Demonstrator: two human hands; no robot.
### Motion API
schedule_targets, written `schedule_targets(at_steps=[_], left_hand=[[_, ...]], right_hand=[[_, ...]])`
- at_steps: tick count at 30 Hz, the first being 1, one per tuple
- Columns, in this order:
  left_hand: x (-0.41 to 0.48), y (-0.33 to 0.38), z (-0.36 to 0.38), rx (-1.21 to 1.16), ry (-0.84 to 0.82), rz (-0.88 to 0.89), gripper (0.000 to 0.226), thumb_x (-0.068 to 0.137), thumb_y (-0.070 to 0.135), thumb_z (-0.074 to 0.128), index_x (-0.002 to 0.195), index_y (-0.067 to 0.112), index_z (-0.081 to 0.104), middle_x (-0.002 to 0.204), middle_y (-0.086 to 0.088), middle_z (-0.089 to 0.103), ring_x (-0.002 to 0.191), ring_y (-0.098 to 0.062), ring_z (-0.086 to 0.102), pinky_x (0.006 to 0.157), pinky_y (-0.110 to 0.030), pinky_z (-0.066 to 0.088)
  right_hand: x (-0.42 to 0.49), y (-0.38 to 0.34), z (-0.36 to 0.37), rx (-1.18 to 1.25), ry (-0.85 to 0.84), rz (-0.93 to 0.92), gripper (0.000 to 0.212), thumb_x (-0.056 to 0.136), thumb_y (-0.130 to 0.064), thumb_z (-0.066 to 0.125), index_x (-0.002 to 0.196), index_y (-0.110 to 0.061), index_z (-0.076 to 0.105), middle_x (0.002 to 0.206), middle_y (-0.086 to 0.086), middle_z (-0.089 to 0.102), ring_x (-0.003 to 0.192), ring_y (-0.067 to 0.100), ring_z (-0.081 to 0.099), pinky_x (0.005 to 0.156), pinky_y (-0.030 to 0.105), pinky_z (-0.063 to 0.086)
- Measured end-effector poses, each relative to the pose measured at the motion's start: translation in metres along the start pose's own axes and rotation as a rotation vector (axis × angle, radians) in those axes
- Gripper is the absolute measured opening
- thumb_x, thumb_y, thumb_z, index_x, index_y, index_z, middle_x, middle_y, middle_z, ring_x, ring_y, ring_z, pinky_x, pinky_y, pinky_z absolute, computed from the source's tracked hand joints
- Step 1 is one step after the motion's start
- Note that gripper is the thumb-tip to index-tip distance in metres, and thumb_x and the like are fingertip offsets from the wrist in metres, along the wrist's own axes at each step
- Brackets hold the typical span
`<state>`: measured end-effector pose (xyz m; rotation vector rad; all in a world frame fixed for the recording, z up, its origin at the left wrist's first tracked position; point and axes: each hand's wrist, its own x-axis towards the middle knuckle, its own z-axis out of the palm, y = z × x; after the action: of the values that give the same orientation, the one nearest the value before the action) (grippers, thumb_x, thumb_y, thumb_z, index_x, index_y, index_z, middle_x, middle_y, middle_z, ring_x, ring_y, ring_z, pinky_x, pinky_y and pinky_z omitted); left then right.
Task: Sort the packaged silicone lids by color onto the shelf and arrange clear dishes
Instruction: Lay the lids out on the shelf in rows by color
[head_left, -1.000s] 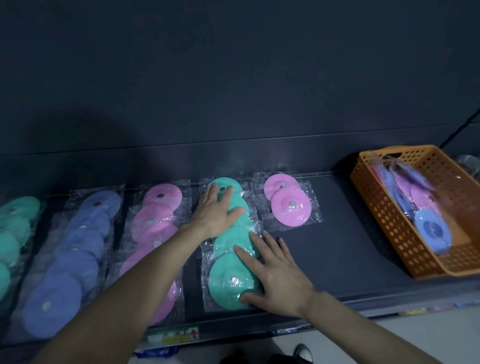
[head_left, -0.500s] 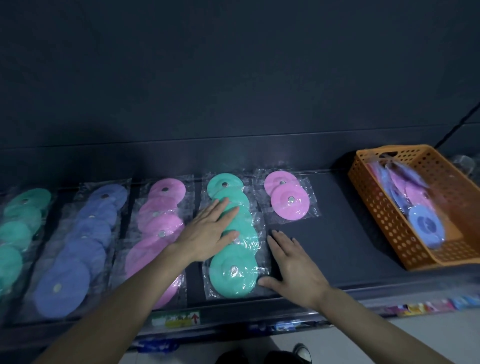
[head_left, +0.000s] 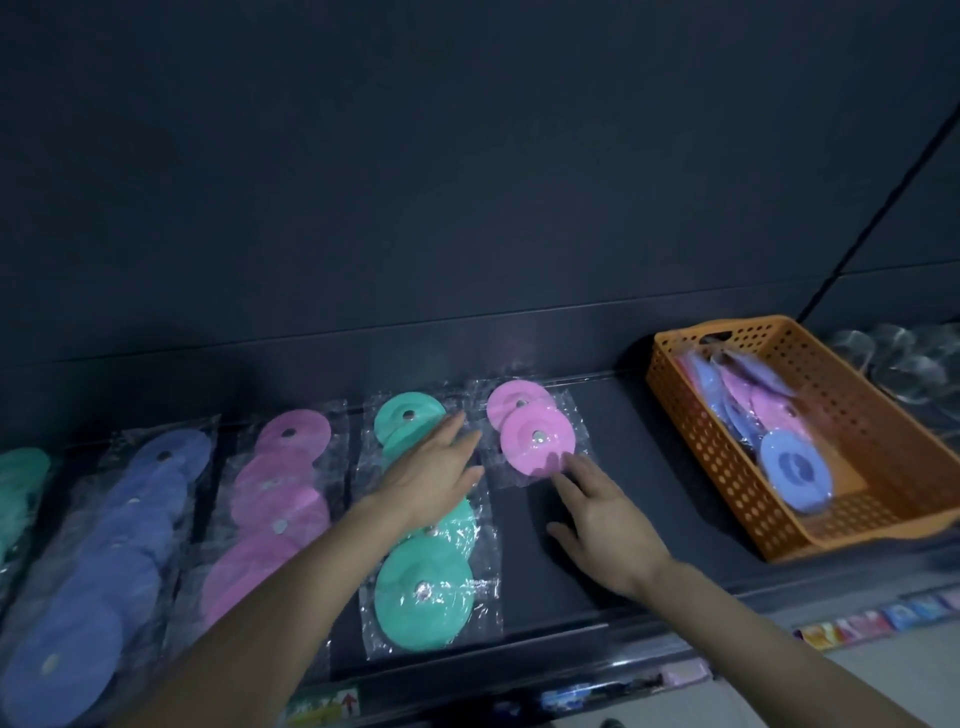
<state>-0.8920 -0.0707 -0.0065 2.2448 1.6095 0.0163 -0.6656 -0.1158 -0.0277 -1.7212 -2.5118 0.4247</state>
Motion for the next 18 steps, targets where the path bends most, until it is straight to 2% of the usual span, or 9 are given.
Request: schedule_targets(at_steps=[5, 9, 11, 14, 18], left_hand=[[0.048, 0.026, -0.004, 0.04, -0.01, 0.011, 0.061, 0.098, 0.036, 0.042, 0.151, 0.022, 0.016, 0.16, -0.002, 0.003, 0.146, -0.023, 0.01, 0.116, -0.041, 0.025], [0.079, 0.027, 0.0, -0.025, -0.059, -0.057, 0.057, 0.097, 0.032, 0.042, 0.15, 0.023, 0.021, 0.16, -0.007, 0.003, 0.147, -0.026, 0.005, 0.118, -0.044, 0.018], [0.088, 0.024, 0.003, -0.075, -0.079, -0.087, 0.056, 0.097, 0.031, 0.043, 0.148, 0.025, 0.023, 0.16, -0.009, 0.004, 0.146, -0.029, 0.01, 0.117, -0.045, 0.019], [0.094, 0.024, 0.01, -0.075, -0.064, -0.101, 0.056, 0.096, 0.028, 0.045, 0.148, 0.029, 0.023, 0.155, -0.009, 0.023, 0.14, -0.031, 0.028, 0.113, -0.044, 0.029], [0.098, 0.029, 0.013, -0.036, 0.006, -0.146, 0.05, 0.095, 0.026, 0.045, 0.143, 0.019, 0.034, 0.145, -0.012, 0.041, 0.129, -0.033, 0.041, 0.107, -0.04, 0.035]], right_hand=[[0.031, 0.023, -0.015, -0.08, -0.04, -0.036, 0.063, 0.096, -0.024, 0.041, 0.151, -0.02, 0.011, 0.16, 0.007, 0.001, 0.147, 0.026, 0.0, 0.119, 0.036, 0.005], [0.042, 0.032, -0.01, -0.073, -0.121, -0.041, 0.064, 0.096, -0.022, 0.04, 0.151, -0.026, 0.008, 0.159, 0.009, 0.0, 0.146, 0.027, 0.006, 0.119, 0.039, 0.011], [0.041, 0.035, -0.005, -0.048, -0.12, -0.038, 0.067, 0.094, -0.017, 0.041, 0.151, -0.027, 0.007, 0.158, 0.011, 0.004, 0.145, 0.028, 0.011, 0.118, 0.038, 0.015], [0.038, 0.036, -0.005, -0.031, -0.112, -0.044, 0.075, 0.088, -0.006, 0.043, 0.151, -0.025, 0.006, 0.157, 0.013, 0.005, 0.144, 0.028, 0.014, 0.117, 0.035, 0.016], [0.036, 0.028, -0.007, -0.046, -0.098, -0.023, 0.08, 0.084, -0.003, 0.047, 0.15, -0.025, 0.009, 0.155, 0.012, 0.008, 0.137, 0.03, 0.022, 0.112, 0.035, 0.021]])
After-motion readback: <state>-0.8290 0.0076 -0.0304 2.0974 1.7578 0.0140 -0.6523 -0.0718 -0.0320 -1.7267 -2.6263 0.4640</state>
